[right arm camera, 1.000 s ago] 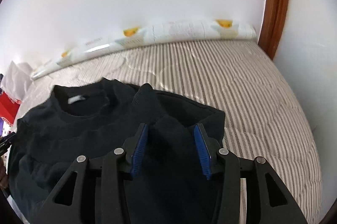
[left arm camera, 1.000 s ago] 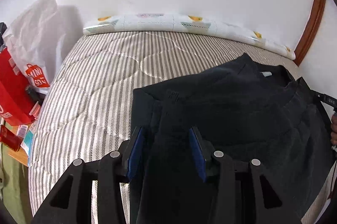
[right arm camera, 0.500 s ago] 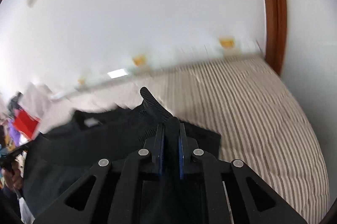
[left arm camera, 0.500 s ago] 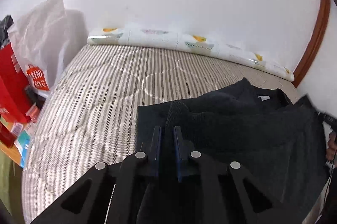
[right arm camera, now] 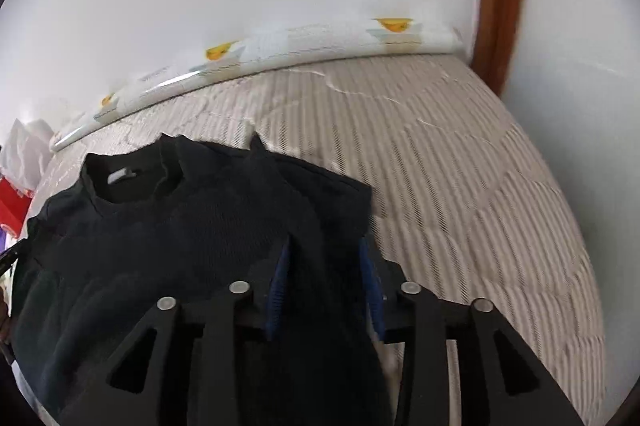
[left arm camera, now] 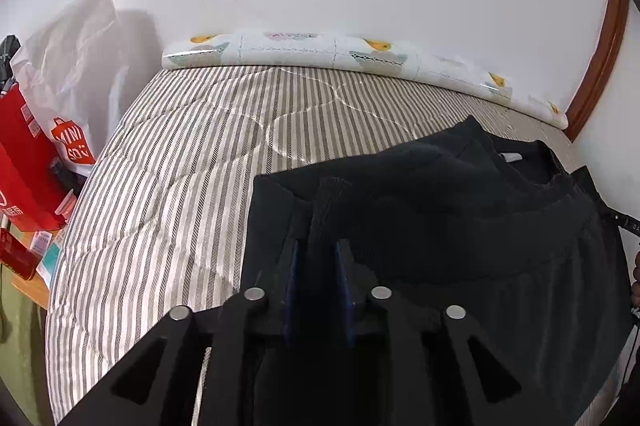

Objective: Fold small clothes

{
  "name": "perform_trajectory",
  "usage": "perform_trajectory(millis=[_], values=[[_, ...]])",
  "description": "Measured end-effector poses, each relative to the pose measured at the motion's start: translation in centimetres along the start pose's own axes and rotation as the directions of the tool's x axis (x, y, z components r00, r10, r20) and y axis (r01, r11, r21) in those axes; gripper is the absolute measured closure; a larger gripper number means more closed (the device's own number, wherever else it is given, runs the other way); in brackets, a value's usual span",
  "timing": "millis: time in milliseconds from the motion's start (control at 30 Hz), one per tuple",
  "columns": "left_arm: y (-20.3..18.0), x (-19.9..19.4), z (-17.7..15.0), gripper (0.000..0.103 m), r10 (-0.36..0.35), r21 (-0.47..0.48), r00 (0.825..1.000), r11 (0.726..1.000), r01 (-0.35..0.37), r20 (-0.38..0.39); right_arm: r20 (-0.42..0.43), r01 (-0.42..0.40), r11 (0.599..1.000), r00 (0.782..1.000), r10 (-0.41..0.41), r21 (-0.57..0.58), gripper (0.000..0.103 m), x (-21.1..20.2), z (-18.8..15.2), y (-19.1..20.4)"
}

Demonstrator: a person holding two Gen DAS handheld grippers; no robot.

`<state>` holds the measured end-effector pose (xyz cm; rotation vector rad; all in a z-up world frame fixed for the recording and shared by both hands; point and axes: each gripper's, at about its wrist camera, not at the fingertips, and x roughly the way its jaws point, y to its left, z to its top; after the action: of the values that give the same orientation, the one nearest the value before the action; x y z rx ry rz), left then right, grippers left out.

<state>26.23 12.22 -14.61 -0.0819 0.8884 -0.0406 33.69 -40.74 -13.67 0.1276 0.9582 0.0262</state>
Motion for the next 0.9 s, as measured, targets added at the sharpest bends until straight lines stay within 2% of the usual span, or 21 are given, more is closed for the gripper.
perform_trajectory(millis=[67,167,267,367,433,500,600,700,767,833,900], values=[[0.0,-0.4,-0.4,0.081,-0.003,-0.002,1.000,1.000,0.003,-0.012,-0.003,-0.014,1.000,1.000,0.014,0.013,0.065,-0.8,-0.4,-0.5],[0.2,-1.2,-1.2,0.079,-0.008,-0.019,1.000,1.000,0.008,-0.028,0.000,0.010,1.000,1.000,-0.010,0.010,0.063,-2.7,-1.6,-1.0],[0.6,-2.3,-2.4,0.068,-0.011,-0.033,0.999,0.999,0.010,-0.031,0.012,0.007,1.000,1.000,-0.007,0.027,0.062,-4.7,-3.1,-1.3],[0.7,-3.5,-3.8,0.067,-0.004,-0.036,0.999,0.999,0.003,-0.032,0.007,0.005,1.000,1.000,-0.005,0.000,0.057,-5.7,-4.4,-0.2],[0.9,-4.8,-5.0,0.065,0.006,-0.039,1.000,0.999,-0.007,-0.019,0.007,0.016,1.000,1.000,-0.015,-0.025,0.053,-6.4,-5.6,0.9],[1.3,-5.9,-6.0,0.054,0.014,-0.048,1.000,0.999,-0.014,-0.010,0.008,0.032,0.998,0.999,-0.032,-0.053,0.052,-6.8,-6.9,1.8],[2.3,-7.8,-8.1,0.054,-0.011,-0.070,1.000,0.997,0.010,-0.010,0.021,0.092,0.993,0.996,-0.090,-0.078,0.051,-7.4,-8.6,1.9],[2.9,-8.9,-9.7,0.054,0.004,-0.065,1.000,0.998,-0.005,-0.010,0.029,0.115,0.993,0.993,-0.115,0.022,0.044,-8.0,-9.0,-0.8],[3.3,-9.4,-10.4,0.053,0.006,-0.084,1.000,0.996,-0.006,-0.008,0.007,0.077,0.994,0.997,-0.078,0.082,0.044,-7.5,-8.9,-2.2],[3.6,-9.8,-10.9,0.053,0.000,-0.102,1.000,0.995,0.000,0.004,-0.036,0.021,0.995,0.999,-0.017,0.094,0.044,-6.3,-8.3,-2.7],[3.7,-10.0,-11.3,0.053,0.008,-0.112,1.000,0.994,-0.007,0.014,-0.040,-0.028,0.995,0.999,0.032,0.097,0.044,-5.1,-7.6,-2.5]])
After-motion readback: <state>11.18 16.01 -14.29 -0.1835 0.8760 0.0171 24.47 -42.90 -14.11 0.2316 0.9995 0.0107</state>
